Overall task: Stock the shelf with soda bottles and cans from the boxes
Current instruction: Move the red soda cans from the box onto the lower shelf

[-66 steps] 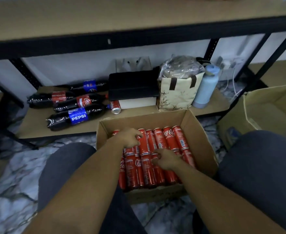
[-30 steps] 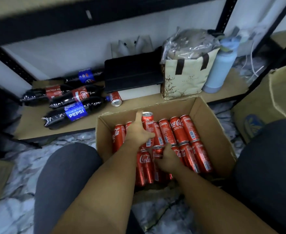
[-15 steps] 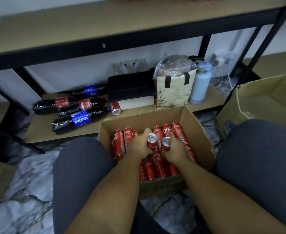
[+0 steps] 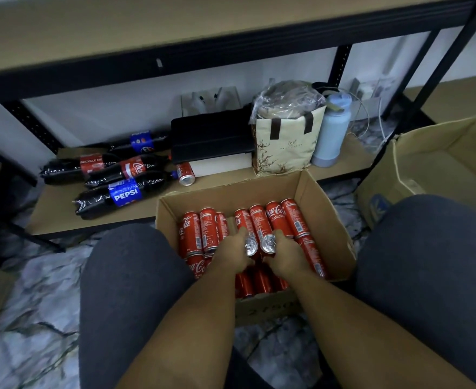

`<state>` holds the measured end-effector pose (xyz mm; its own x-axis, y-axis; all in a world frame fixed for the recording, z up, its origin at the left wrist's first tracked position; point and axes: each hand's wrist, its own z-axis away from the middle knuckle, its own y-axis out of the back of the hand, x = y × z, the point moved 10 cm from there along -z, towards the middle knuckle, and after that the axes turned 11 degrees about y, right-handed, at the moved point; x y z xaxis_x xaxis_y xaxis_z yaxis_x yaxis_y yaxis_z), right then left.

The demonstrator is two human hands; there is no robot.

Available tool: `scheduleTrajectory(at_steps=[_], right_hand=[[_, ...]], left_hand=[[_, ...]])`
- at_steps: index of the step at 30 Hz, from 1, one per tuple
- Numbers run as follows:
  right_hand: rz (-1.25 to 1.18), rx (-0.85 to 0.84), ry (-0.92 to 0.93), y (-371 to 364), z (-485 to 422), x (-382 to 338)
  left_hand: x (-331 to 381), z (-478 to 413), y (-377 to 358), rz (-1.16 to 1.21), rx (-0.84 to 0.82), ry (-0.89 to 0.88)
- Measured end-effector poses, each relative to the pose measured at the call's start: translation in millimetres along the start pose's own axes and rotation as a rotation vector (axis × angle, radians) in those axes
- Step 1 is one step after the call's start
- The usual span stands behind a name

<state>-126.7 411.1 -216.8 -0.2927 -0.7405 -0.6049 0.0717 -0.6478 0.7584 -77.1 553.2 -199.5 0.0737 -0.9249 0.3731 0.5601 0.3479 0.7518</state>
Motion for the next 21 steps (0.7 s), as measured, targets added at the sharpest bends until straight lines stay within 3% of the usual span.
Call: scheduleTrajectory(at_steps=[5, 13, 21], right_hand=[[-0.127, 0.091, -0.039, 10.7, 2.0, -2.7], [-0.600, 0.509, 0.038, 113.4, 16.0, -64.6], [-0.723, 0.549, 0.487, 272.0, 21.6, -185.3]], left_hand=[[3.2, 0.8, 15.4, 0.169, 0.037, -0.031], [49.7, 50.7, 117.9, 0.493, 0.204, -0.171], [127.3, 147.5, 279.6, 0.608, 0.423, -0.520]])
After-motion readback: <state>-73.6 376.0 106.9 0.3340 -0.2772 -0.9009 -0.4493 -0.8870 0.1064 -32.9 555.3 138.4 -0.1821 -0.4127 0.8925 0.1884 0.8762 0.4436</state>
